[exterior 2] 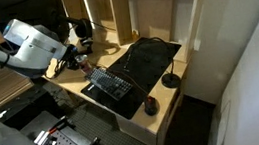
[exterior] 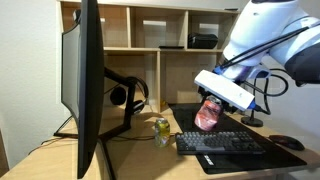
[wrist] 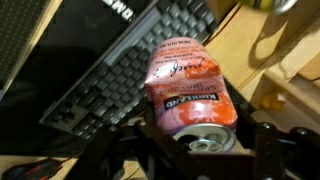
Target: Put the pink can next to the yellow one
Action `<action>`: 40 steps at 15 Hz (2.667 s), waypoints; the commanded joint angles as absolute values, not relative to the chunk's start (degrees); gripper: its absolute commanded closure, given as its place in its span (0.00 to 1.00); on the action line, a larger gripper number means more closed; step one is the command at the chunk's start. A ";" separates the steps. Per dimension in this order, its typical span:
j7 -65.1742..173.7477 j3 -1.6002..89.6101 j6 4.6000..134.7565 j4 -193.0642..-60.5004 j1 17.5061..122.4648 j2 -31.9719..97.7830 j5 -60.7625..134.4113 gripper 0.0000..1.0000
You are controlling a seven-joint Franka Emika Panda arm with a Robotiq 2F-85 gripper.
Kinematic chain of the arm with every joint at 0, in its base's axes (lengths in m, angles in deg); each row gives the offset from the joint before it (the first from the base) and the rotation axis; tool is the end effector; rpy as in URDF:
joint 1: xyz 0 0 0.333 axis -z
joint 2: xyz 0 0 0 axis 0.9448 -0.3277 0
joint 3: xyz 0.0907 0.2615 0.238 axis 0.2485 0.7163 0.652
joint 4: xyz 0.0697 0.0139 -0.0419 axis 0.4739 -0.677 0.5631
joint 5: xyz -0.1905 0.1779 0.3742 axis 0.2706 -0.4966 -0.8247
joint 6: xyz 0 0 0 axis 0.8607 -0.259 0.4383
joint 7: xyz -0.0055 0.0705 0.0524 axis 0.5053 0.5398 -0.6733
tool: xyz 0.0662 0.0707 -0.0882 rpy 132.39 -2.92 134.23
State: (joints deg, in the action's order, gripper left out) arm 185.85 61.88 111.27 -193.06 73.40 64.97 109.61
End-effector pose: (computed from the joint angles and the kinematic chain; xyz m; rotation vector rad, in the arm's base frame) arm 0.3920 0.1510 0.2920 -2.5099 1.1591 -0.8251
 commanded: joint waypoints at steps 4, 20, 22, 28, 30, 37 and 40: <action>185.80 62.27 115.74 -193.13 71.20 64.98 109.90 0.51; 151.29 67.43 90.36 -179.34 55.15 49.93 79.60 0.51; 149.91 68.22 88.86 -175.92 54.17 47.51 78.03 0.51; 150.75 68.83 89.31 -171.03 52.95 44.03 77.15 0.26; 150.75 68.83 89.31 -168.98 52.80 41.75 77.14 0.26; 152.83 68.25 87.56 -163.51 51.61 36.19 82.04 0.51; 152.94 68.39 85.14 -160.11 51.30 33.37 81.76 0.51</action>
